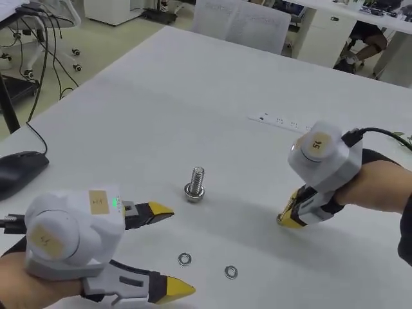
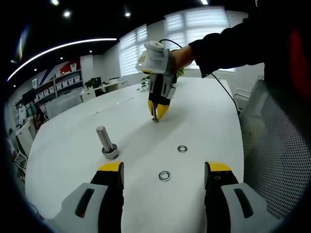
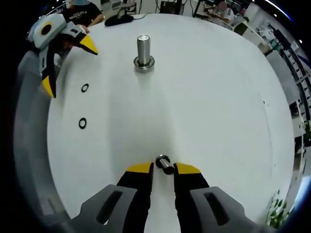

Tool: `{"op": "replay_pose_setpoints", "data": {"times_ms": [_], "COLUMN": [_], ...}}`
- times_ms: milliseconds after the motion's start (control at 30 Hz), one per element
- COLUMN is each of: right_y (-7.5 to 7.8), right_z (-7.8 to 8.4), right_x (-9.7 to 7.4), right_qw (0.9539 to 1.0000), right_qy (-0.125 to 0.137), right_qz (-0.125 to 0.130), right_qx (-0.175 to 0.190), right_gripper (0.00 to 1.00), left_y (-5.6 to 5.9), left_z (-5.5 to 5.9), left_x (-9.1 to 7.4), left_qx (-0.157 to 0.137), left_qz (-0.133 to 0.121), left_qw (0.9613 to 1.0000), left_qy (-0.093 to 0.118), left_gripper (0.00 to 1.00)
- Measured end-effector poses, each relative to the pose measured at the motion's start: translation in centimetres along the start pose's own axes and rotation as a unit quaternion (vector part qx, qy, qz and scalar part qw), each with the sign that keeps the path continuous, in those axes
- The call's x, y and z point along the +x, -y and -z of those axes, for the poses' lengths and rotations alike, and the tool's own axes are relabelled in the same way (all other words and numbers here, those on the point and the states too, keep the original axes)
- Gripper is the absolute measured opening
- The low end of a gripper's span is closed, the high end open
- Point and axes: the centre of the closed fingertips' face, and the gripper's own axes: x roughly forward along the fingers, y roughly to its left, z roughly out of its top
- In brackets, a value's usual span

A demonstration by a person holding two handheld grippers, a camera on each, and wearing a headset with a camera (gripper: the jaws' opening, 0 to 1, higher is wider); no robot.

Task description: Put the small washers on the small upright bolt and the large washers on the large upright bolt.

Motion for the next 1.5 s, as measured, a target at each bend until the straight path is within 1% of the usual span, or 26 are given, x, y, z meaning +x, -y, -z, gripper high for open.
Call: {"op": "replay_pose_setpoints", "data": {"times_ms": [200,333,767,1000,1167,1500], "right_y": [0.2,0.1,-1.0,-2.2,-3.4,-6.5], "right_z": [0.3,0.4,0.9,0.8,0.6,-0.4], "right_x": [-0.6,-1.0,-1.9,-2.1,-2.3,-2.1], "right_qw": [0.9999,0.9998,0.9997,0.9998,0.9998,0.9996], "right_qy": [0.006,0.01,0.013,0.016,0.018,0.021], "right_qz": [0.007,0.01,0.014,0.012,0.009,-0.009], "right_qx": [0.007,0.011,0.014,0.009,0.003,-0.016], "right_gripper": [0.2,0.2,0.22,0.23,0.23,0.24], "left_y": [0.1,0.1,0.2,0.3,0.3,0.3], "left_z": [-0.1,-0.2,-0.4,-0.6,-0.7,-0.9], "left_x": [0.0,0.0,-0.1,-0.2,-0.2,-0.5], "left_qx": [0.001,0.002,0.005,0.008,0.011,0.014], "left_qz": [0.001,0.002,0.003,0.003,0.003,0.002], "left_qw": [1.0,1.0,1.0,0.9999,0.9999,0.9999], "left_qy": [0.0,0.001,0.004,0.006,0.007,0.009], "left_gripper": [0.67,0.67,0.67,0.67,0.67,0.66]}}
